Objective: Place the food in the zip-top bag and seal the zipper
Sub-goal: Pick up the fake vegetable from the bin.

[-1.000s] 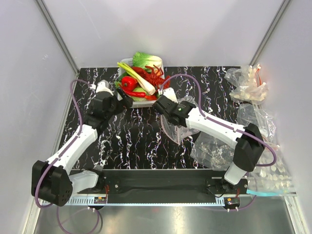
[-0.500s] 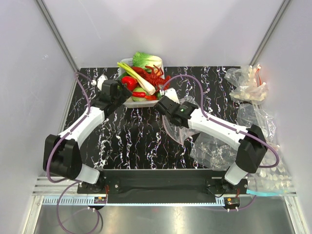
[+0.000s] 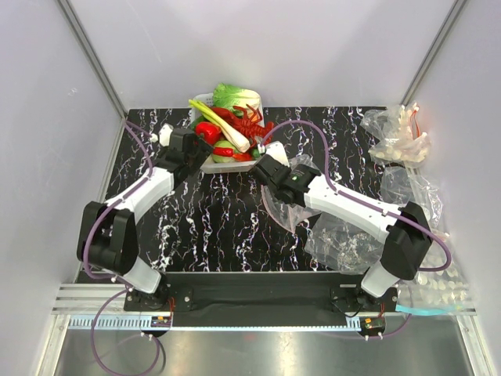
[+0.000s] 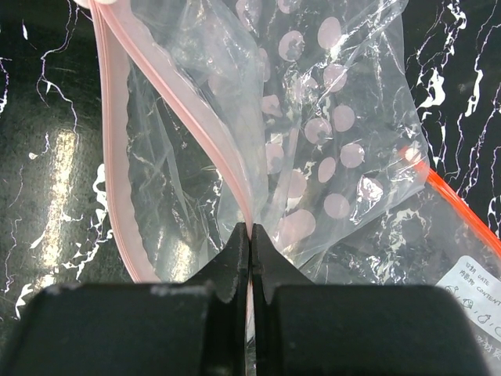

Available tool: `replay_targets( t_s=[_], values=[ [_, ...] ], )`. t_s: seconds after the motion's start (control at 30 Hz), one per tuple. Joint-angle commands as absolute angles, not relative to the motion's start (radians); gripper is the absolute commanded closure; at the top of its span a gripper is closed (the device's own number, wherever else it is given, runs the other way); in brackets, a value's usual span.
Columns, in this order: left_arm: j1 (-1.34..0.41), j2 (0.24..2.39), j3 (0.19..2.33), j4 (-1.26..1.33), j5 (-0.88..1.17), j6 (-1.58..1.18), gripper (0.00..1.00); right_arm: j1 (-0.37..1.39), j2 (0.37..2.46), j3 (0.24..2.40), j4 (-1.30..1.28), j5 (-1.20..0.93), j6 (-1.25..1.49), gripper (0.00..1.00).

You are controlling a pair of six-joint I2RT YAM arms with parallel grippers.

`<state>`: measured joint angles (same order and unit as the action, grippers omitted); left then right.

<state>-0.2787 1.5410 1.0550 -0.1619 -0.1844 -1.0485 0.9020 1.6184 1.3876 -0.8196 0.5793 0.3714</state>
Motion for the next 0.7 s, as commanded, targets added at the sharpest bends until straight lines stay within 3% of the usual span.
replay_targets(
  t_s=[0.0, 0.33, 0.37, 0.5, 0.67],
  values=[
    [-0.282, 1.572, 1.108, -0.074, -0.192, -1.091, 0.26, 0.894, 1.571, 1.385, -0.790, 0.565, 0.379, 1.00],
    [-0.314, 1.603, 1.103, -0.005, -0.241, -1.155, 0.36, 0.894, 1.565, 1.374, -0.775, 0.558, 0.370, 1.00],
    [-0.316, 1.605, 1.103, -0.003, -0.251, -1.161, 0.45, 0.894, 1.563, 1.371, -0.772, 0.557, 0.368, 1.00],
    [-0.330, 1.595, 1.098, -0.003, -0.290, -1.196, 0.63, 0.894, 1.562, 1.368, -0.769, 0.555, 0.367, 1.00],
    [-0.334, 1.549, 1.072, -0.003, -0.330, -1.181, 0.74, 0.893, 1.557, 1.367, -0.772, 0.552, 0.367, 1.00]
  ],
)
